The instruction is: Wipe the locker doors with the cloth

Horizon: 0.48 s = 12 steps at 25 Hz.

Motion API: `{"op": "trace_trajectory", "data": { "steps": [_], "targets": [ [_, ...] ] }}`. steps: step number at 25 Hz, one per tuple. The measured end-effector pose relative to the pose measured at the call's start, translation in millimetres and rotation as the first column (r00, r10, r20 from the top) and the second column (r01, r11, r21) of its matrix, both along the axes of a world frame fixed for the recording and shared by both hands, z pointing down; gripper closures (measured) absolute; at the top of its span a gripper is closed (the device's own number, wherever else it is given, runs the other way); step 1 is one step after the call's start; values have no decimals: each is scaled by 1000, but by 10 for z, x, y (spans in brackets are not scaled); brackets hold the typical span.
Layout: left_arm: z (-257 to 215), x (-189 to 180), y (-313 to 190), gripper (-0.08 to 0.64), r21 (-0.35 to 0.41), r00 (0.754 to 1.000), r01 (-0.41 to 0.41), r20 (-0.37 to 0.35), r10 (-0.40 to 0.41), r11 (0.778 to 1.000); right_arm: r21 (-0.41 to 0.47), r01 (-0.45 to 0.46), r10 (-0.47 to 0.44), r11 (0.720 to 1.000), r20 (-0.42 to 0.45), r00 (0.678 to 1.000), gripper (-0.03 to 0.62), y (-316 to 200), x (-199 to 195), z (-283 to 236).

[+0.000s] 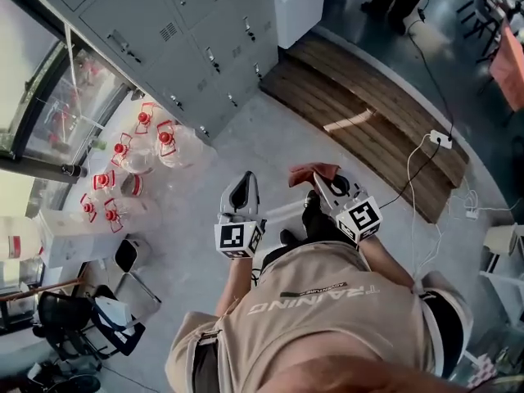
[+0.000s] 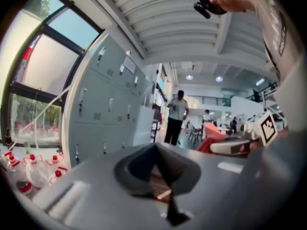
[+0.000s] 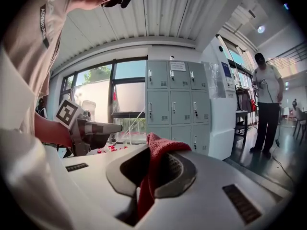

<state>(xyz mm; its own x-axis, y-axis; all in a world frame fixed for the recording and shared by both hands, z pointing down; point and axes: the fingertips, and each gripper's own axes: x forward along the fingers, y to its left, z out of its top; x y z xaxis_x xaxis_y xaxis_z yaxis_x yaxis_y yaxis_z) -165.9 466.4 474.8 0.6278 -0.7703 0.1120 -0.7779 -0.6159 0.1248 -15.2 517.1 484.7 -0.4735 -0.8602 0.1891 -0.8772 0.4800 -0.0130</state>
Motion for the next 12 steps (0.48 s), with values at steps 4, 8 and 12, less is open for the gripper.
{"op": "trace_trajectory", "data": {
  "steps": [4, 8, 12],
  "targets": [
    [-110, 236, -268, 555, 7, 1000, -10, 20, 9, 1000, 4, 6, -6, 1000, 22, 1000, 565, -322, 199, 9],
    [-230, 457, -621, 555, 28, 997, -18, 77, 16, 999, 61, 31, -33, 998, 26, 999, 565, -700, 337, -113],
    [-397, 694, -1012, 555, 59, 994, -12, 106, 6, 998, 72, 33, -37, 997, 60, 998, 565, -1073, 577, -94]
  ]
}}
